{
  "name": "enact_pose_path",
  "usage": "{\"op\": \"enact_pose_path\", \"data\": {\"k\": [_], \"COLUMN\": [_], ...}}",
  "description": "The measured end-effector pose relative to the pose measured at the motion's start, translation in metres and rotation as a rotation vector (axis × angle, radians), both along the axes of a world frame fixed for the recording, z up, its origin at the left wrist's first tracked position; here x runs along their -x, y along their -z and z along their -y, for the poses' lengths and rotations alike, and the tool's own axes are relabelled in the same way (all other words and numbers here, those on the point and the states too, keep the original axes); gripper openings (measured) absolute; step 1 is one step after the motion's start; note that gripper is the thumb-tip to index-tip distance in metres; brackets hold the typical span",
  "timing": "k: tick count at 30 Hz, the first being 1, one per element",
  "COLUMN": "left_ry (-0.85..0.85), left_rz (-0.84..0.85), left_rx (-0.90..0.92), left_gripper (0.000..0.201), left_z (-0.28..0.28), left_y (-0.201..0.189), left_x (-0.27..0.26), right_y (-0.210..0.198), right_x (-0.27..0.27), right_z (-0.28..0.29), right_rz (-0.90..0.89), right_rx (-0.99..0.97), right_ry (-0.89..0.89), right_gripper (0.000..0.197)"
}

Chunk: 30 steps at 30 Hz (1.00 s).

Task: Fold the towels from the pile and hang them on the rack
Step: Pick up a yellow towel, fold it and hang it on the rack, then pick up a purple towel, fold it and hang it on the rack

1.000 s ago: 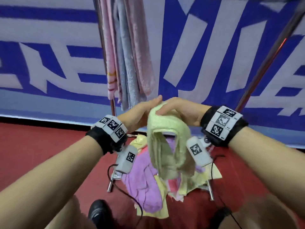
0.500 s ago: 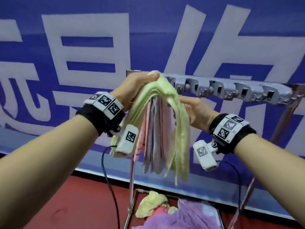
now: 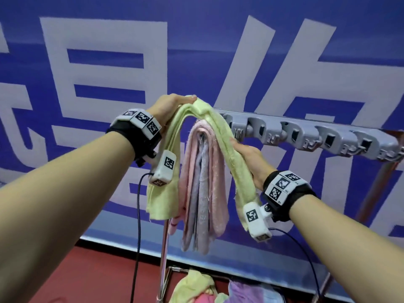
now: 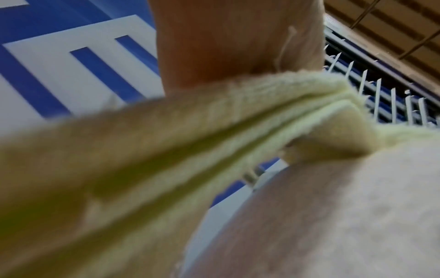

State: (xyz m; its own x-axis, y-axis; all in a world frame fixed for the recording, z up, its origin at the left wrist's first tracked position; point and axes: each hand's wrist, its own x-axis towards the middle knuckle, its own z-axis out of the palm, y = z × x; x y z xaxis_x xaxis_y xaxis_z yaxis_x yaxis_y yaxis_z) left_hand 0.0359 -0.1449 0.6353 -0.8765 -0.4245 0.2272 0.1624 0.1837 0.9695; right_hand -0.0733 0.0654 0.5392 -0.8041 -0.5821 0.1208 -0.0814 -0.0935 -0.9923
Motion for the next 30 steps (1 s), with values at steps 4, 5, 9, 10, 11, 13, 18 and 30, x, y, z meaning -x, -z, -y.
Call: {"op": "enact_pose_path", "data": {"k": [4,5,9,10,11,13,18,30], "left_ry": [0.028,0.021,0.018,0.03,0.047,0.031,-0.143,-0.158], "left_rz": [0.091,0.096,0.158,0.169,0.187,0.229,0.229,0.701], "left_rx": [0.016,0.015,-0.015,-0.028,-0.031,-0.043,-0.039,0.037], "left_gripper": [0.051,0.053,0.062,0.058,0.054,0.051,0.058,0.019], "left_z": [0.011,0.013,0.017,0.019,0.02,0.017,0.031,-0.049], "left_y": [0.045,0.058,0.108,0.119,0.128,0.148,0.21,0.44], "left_x": [0.005,0.006,0.007,0.007,0.006,0.003,0.006,-0.024], "right_y": [0.016,0.021,0.043,0.049,0.055,0.068,0.102,0.34], "right_x": [0.016,0.018,0.021,0.02,0.02,0.02,0.02,0.016], "right_z": [0.004,0.004,0.007,0.008,0.008,0.006,0.0,-0.085], "right_rz": [-0.013,-0.011,0.013,0.019,0.028,0.048,0.102,0.054], "right_rx": [-0.067,-0.08,-0.105,-0.109,-0.112,-0.121,-0.154,-0.959], "right_ry": [-0.017,-0.027,-0.062,-0.072,-0.076,-0.078,-0.092,-0.163], "right_gripper": [0.069,0.075,0.077,0.078,0.08,0.086,0.076,0.016]}}
